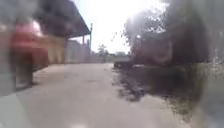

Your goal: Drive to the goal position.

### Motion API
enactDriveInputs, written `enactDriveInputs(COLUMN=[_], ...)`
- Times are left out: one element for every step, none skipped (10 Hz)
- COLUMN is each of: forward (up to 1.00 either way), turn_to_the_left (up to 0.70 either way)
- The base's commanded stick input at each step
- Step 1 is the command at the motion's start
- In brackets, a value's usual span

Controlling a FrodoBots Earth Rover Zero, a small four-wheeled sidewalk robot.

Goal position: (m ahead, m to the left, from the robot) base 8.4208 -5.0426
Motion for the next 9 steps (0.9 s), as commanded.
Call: enactDriveInputs(forward=[1.0,1.0,1.0,1.0,1.0,1.0,1.0,1.0,1.0], turn_to_the_left=[0.01,0.2,0.33,0.29,0.03,0.0,0.0,0.0,-0.01])
